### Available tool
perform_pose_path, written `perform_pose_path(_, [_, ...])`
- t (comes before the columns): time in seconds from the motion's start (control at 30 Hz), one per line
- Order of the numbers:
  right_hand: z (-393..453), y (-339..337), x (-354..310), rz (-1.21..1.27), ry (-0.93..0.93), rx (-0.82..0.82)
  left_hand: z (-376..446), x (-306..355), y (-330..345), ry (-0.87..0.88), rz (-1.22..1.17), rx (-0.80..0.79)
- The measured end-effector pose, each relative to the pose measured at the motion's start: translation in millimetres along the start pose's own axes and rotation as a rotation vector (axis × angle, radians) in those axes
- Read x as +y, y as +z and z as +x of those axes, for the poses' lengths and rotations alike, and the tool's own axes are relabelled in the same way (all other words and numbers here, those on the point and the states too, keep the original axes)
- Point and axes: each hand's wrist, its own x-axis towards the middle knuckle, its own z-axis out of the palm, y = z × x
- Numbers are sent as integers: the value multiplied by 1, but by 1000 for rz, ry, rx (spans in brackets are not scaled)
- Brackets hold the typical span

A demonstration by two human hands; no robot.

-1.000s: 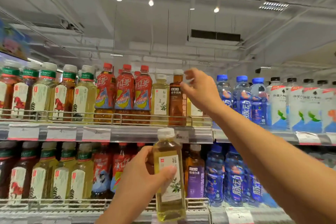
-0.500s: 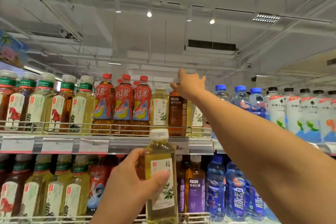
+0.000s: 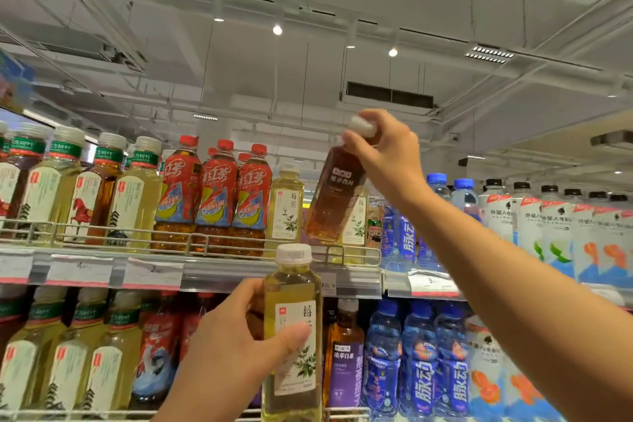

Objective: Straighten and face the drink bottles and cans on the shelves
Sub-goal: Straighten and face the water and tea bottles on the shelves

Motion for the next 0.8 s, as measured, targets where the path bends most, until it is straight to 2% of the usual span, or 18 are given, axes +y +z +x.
perform_pose_path(0.1, [-3, -24, -9, 50, 65, -61, -4, -5, 5, 9, -6, 5])
perform_pose_path(0.2, [-27, -33, -10, 60, 177, -241, -9, -16, 12, 20, 28, 10])
perform_pose_path(0.37, [-95, -51, -2, 26, 227, -537, -24, -50, 16, -4, 91, -75])
perform_pose_path(0.47, [-139, -56, 7, -137, 197, -773, -39, -84, 17, -89, 100, -152])
perform_pose_path(0.57, [-196, -48, 18, -316, 187, -924, -61, -123, 19, -157, 162, -233])
perform_pose_path(0.67, [-261, -33, 34, -323, 227, -1032, -81, -158, 20, -224, 167, -260])
perform_pose_path(0.8, [-334, -5, 57, -338, 333, -1042, -94, -190, 19, -294, 206, -239])
